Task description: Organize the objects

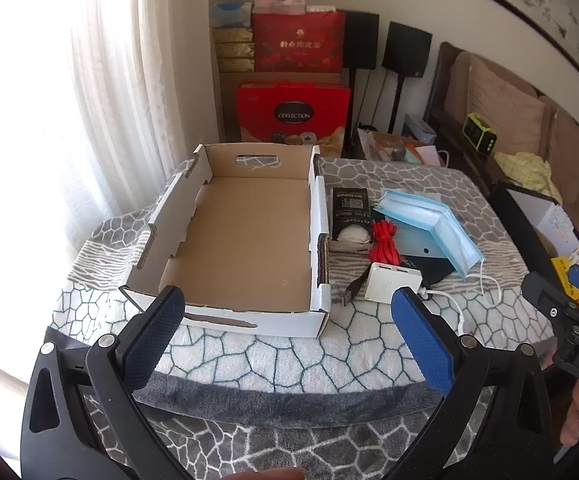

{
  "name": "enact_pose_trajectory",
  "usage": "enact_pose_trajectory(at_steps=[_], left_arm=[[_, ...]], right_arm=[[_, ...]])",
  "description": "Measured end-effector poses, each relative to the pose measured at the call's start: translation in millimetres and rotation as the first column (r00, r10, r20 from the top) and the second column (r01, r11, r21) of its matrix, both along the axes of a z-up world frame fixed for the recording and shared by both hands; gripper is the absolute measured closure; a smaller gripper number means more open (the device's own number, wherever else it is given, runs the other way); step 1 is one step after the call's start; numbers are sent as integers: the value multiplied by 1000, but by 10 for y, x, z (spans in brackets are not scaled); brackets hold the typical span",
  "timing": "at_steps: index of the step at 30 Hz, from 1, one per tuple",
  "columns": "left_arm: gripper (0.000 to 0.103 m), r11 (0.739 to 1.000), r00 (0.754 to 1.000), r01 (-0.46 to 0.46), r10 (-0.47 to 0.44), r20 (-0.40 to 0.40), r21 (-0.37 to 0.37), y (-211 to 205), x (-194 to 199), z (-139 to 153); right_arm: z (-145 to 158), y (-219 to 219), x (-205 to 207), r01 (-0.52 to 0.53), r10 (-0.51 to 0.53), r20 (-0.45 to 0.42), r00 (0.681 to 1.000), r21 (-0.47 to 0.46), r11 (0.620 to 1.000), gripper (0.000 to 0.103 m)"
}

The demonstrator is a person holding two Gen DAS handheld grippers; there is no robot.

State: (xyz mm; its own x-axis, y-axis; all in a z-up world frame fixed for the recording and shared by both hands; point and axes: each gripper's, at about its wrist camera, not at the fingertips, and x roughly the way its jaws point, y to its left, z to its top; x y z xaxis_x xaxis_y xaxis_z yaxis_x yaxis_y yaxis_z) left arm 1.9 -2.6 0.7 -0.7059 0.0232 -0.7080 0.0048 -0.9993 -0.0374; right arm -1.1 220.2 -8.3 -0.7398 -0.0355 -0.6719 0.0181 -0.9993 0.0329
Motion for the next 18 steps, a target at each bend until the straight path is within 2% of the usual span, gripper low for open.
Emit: enact_pose_trajectory(at_steps=[18], left_arm=[[0,1000,1000,-5,5,15,-1,-3,-9,-27]], right_arm=[[9,-37,-13,-27,27,3,1000,-8,1000,0]])
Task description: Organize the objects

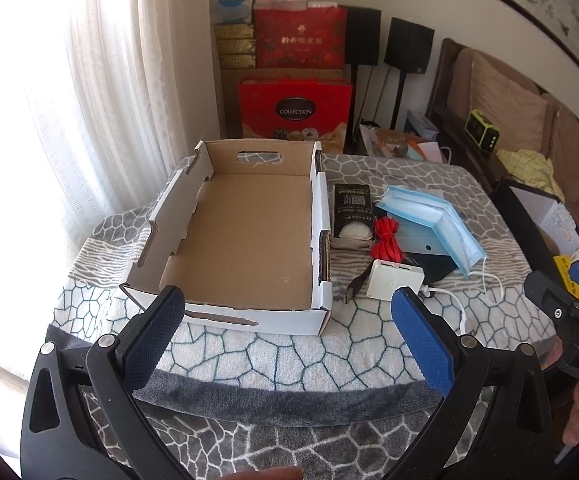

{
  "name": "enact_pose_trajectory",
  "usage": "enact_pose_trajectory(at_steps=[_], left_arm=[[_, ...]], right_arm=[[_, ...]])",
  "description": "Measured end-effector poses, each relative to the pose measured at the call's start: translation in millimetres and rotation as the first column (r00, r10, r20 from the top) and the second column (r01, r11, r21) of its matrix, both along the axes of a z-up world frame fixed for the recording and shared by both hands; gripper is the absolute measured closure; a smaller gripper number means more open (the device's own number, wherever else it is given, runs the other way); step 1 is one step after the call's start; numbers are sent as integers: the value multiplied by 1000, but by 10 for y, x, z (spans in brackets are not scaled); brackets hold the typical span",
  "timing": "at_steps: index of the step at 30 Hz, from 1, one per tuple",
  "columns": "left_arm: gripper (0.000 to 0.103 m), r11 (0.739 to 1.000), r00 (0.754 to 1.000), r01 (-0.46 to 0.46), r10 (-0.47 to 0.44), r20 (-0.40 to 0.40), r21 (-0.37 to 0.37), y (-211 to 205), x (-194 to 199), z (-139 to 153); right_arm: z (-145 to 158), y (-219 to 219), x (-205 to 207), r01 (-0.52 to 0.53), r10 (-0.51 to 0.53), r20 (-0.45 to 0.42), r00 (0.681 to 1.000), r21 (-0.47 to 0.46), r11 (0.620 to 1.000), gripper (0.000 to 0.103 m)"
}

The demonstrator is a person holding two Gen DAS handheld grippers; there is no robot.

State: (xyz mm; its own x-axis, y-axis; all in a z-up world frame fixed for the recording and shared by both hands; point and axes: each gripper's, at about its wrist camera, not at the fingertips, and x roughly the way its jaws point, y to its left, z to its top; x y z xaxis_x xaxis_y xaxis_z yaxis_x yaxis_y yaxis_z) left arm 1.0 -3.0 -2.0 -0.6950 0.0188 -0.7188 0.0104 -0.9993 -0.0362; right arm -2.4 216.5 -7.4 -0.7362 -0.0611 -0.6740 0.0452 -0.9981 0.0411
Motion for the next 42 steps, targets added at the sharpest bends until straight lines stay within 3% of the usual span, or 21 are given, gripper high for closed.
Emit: enact_pose_trajectory(at_steps=[42], left_arm=[[0,1000,1000,4,-4,12,-17,13,-42,-16]], right_arm=[[-7,20,-67,-5,6,11,1000,-10,1000,0]])
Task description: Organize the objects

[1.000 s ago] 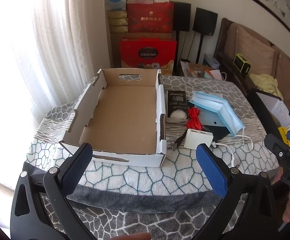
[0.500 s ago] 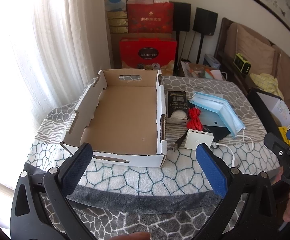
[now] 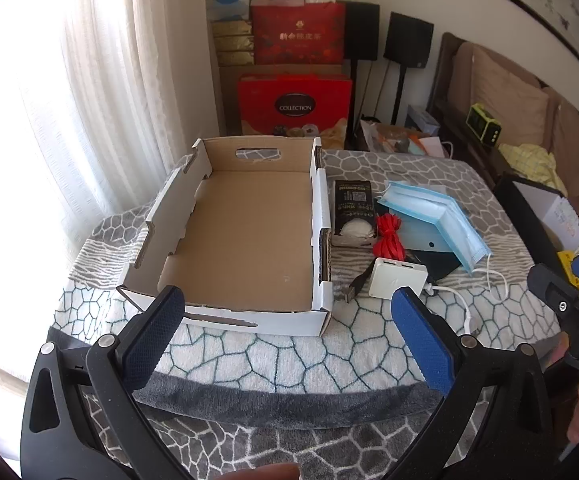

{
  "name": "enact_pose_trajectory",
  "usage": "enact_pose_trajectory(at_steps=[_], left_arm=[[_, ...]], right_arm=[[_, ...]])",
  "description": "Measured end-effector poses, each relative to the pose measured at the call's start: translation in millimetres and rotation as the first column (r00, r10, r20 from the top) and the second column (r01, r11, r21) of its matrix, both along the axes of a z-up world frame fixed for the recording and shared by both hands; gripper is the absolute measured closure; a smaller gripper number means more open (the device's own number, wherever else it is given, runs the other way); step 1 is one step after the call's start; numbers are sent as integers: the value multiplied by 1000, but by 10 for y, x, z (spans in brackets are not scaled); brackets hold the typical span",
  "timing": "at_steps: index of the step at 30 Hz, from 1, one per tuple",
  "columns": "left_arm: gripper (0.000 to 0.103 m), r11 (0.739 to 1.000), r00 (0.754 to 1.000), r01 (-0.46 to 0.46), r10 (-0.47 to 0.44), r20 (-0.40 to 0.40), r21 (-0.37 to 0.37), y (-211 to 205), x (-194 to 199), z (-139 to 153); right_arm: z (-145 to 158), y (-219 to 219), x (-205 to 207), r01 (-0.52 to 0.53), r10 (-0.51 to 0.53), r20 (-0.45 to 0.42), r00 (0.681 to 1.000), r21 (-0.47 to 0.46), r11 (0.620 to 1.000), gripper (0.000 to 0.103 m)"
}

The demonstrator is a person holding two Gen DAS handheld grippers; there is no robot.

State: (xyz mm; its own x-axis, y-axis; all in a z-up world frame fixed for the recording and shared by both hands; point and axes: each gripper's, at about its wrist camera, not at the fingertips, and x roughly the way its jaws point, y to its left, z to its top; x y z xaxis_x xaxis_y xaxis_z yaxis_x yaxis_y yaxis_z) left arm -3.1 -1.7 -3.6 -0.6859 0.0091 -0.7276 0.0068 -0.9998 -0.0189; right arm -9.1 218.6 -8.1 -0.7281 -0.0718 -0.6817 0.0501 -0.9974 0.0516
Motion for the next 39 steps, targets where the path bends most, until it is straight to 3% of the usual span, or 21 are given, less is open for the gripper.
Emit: enact_pose_trajectory(at_steps=[19,24,28,32,39], left_arm=[[0,999,1000,6,-6,-2,-41,-44,-236,4],[0,1000,1000,7,-8,-6,-19,-196,-380,10],[0,998,999,-27,26,-22,-58,-431,-555,11],[0,995,999,-48,48,6,-82,-704,-781,-55],[5,997,992,-51,58,110,-60,-1082,-1113,-269]], right_arm=[[1,2,-162,20,-19,-18,1000,57,998,0],[7,38,-269,12,-11,-14,1000,37,999,0],[0,113,-394,18,-18,12,1000,3,1000,0],[-3,170,-507,34,-34,25,999,13,999,0],[-39,224,-692,25,-26,48,999,29,999,1]])
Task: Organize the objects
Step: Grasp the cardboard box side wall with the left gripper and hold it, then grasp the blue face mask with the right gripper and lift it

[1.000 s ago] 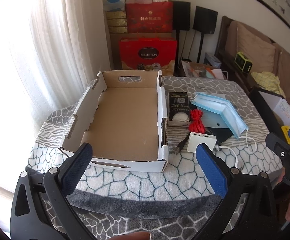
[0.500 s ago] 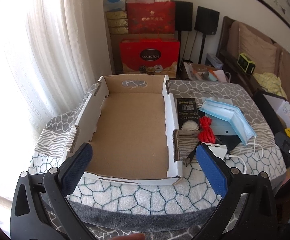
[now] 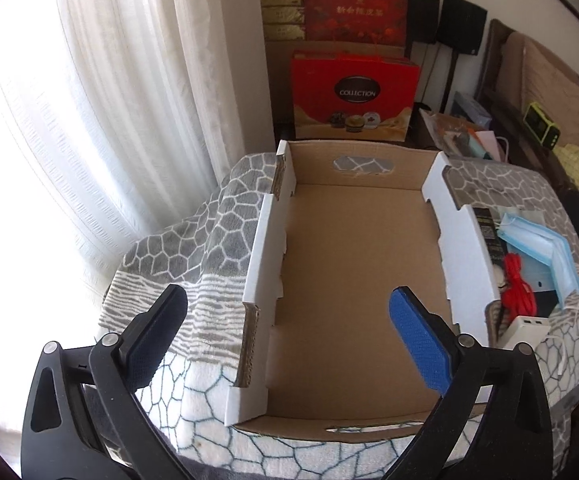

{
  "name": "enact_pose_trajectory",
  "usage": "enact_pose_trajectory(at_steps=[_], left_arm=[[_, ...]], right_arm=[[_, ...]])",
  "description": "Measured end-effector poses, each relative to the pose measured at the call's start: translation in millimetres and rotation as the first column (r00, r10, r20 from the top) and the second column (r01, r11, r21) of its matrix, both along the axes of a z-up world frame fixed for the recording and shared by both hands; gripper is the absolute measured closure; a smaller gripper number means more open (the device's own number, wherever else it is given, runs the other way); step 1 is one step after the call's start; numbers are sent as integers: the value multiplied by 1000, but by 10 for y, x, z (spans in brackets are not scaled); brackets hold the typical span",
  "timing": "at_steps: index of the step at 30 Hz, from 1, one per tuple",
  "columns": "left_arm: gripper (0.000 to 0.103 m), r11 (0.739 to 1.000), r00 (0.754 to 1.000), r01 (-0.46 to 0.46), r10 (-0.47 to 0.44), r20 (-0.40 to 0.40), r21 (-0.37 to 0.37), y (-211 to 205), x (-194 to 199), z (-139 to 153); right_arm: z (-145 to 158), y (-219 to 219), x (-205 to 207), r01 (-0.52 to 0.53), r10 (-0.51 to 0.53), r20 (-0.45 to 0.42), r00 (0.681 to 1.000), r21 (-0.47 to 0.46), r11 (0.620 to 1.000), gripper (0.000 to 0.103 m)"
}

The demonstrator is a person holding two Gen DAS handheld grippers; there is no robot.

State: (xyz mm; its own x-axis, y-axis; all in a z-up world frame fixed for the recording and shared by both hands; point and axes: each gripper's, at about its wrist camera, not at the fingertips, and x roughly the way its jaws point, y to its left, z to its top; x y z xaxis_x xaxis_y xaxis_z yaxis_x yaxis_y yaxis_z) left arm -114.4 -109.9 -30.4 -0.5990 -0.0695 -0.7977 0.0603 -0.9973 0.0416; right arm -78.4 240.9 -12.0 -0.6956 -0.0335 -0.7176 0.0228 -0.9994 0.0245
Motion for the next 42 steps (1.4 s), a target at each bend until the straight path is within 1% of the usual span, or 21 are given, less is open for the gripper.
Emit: enact_pose_trajectory(at_steps=[2,3,4,5,7,8,9,11,12,14,17,20,22,24,26,30,33,35,37,42], left_arm=[[15,1000,999,12,-13,34,13,-53,-83,-80],[16,1000,998,15,-16,52,18,-71,-121,-121],[22,1000,997,16,-18,70,17,-89,-159,-170],[29,1000,996,20,-21,86,16,-106,-196,-218],[34,999,993,31,-32,115,14,-136,-250,-309],[42,999,991,34,-35,130,7,-148,-274,-355],[46,999,988,35,-34,148,-2,-148,-301,-404],[60,999,984,36,-34,176,-10,-170,-320,-498],[62,999,982,36,-33,187,-9,-185,-327,-544],[73,999,977,48,-46,208,-5,-189,-334,-624],[83,997,975,75,-74,209,3,-184,-309,-701],[90,994,975,96,-103,197,43,-224,-235,-711],[92,992,973,111,-120,195,55,-251,-188,-709],[92,992,973,124,-129,194,38,-224,-139,-702],[92,990,971,135,-138,193,30,-202,-87,-693],[91,987,968,161,-161,191,17,-167,42,-681],[91,985,967,172,-173,189,23,-188,128,-674],[91,985,966,173,-175,190,29,-202,175,-667],[91,985,966,172,-174,190,29,-215,210,-670],[92,987,970,155,-160,183,43,-215,252,-669]], right_arm=[[-26,19,-62,-3,3,18,1000,-8,1000,1],[-41,27,-87,-3,3,26,1000,-11,1000,1],[-57,31,-111,-4,5,31,999,-13,1000,1],[-75,34,-135,-6,6,38,999,-13,1000,1],[-118,40,-179,-9,10,50,999,-11,1000,1],[-142,43,-200,-10,11,59,998,-9,1000,1],[-166,48,-218,-12,12,68,998,-10,1000,1],[-207,62,-245,-18,19,83,996,-17,1000,1],[-221,73,-251,-23,25,89,996,-21,1000,1],[-243,82,-257,-31,33,93,995,-21,999,1],[-262,102,-259,-37,39,99,994,-23,999,1],[-258,140,-254,-39,43,94,995,-47,998,1],[-250,171,-252,-38,45,91,995,-74,997,4],[-245,188,-257,-41,49,95,994,-84,996,5],[-247,192,-257,-44,52,95,994,-78,996,5],[-269,168,-241,-84,90,107,990,-52,995,12],[-286,176,-233,-103,112,126,986,-71,992,14],[-283,211,-245,-92,103,131,986,-92,992,14],[-275,235,-272,-82,93,126,988,-94,992,17],[-369,240,-472,-89,97,161,982,-57,994,26]])
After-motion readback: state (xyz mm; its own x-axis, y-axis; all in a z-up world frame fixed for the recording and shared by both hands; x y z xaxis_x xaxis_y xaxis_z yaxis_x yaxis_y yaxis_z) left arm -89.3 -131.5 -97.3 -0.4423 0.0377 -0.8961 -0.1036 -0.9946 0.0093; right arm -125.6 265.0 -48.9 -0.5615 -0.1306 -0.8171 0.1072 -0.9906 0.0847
